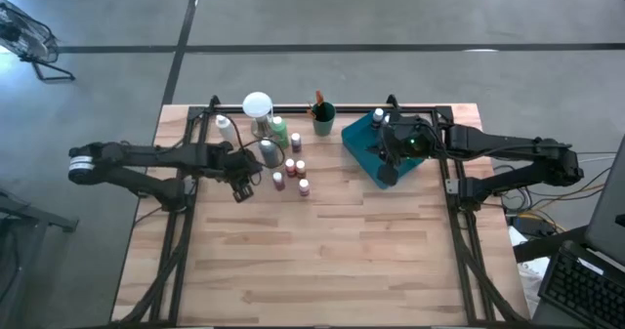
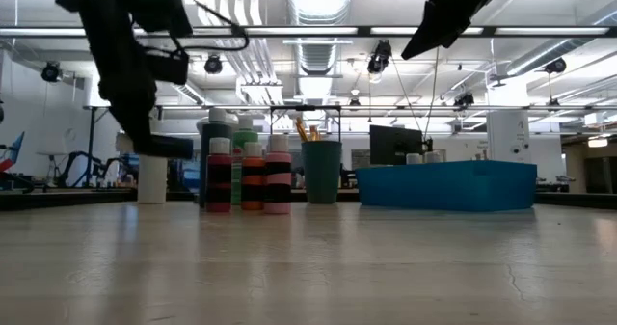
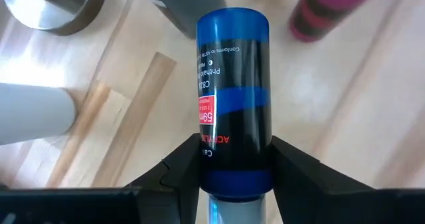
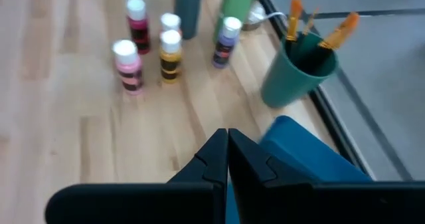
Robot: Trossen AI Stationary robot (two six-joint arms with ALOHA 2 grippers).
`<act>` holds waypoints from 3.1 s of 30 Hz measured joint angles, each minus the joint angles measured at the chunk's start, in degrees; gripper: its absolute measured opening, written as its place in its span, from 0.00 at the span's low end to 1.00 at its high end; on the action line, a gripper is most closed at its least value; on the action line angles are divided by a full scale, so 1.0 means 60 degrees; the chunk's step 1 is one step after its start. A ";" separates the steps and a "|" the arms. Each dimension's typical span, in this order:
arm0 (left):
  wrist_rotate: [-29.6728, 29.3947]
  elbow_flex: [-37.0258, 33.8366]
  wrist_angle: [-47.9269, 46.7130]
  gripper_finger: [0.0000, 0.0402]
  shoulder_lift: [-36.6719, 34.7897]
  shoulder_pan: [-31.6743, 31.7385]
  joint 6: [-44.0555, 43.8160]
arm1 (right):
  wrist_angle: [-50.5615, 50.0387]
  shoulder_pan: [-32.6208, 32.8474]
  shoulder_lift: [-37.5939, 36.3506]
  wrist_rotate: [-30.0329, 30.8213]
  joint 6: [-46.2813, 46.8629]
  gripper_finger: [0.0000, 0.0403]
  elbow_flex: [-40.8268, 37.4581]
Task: Pick & Place Paint Supplies
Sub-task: Put the small blue paint bottle into the blue bin
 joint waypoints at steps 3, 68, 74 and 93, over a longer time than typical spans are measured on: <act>0.0440 0.0642 -0.0771 0.37 -0.0050 -0.0035 -0.0015 | 0.0444 0.0004 0.0123 -0.0607 -0.0004 0.02 -0.0034; -0.7526 0.4395 0.6307 0.37 0.4469 -0.4427 1.6034 | 0.2712 -0.1759 0.1639 -0.5418 -0.0936 0.42 0.0819; -0.6541 0.4373 0.8519 0.37 0.4198 -0.4692 1.6814 | 0.2335 -0.1931 0.1533 -0.5904 -0.0999 0.42 0.0936; -0.1673 0.1862 1.4560 0.37 0.0953 -0.4144 0.9470 | 0.2812 -0.1633 0.1537 -0.6658 -0.2380 0.41 0.0503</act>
